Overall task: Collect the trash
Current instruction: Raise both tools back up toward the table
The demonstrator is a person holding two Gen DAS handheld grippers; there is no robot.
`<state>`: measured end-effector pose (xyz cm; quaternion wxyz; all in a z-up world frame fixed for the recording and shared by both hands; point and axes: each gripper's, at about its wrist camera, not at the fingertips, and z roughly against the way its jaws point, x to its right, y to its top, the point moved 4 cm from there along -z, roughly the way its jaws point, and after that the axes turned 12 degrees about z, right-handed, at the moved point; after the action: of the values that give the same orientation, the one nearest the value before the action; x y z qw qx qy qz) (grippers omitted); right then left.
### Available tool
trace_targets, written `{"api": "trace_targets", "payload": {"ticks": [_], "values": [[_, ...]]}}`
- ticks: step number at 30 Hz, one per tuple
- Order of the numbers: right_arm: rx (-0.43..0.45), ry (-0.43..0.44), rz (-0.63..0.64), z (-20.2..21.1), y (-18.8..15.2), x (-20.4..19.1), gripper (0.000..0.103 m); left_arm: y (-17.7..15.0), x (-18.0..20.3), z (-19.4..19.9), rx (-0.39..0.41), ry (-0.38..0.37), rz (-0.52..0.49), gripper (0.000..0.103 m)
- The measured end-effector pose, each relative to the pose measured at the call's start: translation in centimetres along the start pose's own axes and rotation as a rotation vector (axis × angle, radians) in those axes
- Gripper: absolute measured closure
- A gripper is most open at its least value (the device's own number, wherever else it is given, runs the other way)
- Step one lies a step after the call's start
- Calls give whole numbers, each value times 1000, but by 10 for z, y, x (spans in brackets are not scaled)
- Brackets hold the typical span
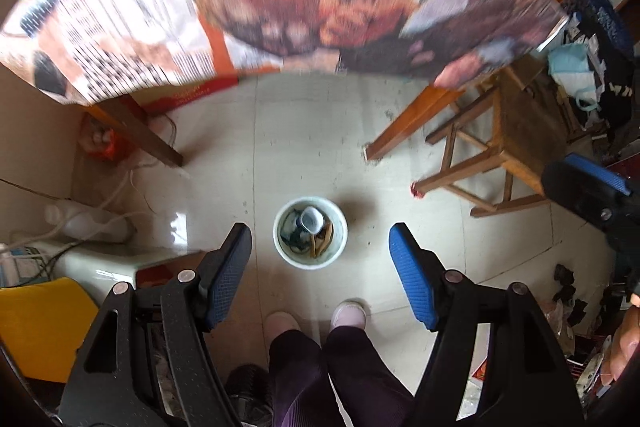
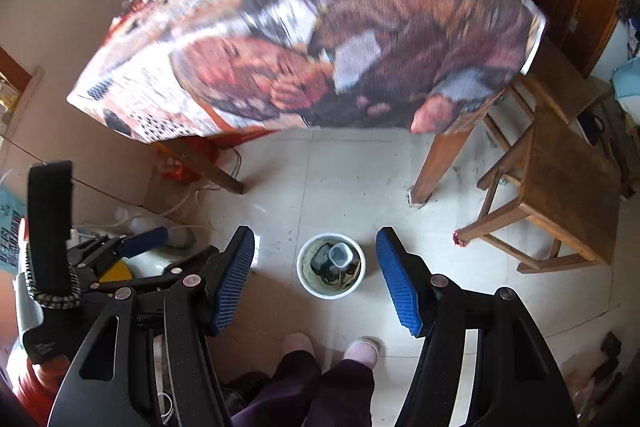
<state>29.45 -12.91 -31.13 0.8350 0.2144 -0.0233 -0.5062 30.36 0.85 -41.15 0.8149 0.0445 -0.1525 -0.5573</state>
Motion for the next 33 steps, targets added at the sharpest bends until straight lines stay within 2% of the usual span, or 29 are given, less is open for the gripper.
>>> {"api": "trace_targets", "payload": {"ticks": [5, 13, 25, 30, 33], "values": [[64, -25, 10, 50, 16, -14, 44, 14, 0, 65, 90, -3, -20, 33], [197, -69, 18, 131, 42, -38, 44, 27, 2, 175, 246, -49, -46, 33], [397, -173, 33, 227, 68, -86, 44, 39, -1, 298, 440, -147, -125, 33], [472, -222, 38, 248, 74, -99, 40, 42, -8, 337, 547, -174, -152, 25], [509, -232, 35, 256, 80, -99, 35, 47, -11, 354, 608, -173, -159, 14]]}}
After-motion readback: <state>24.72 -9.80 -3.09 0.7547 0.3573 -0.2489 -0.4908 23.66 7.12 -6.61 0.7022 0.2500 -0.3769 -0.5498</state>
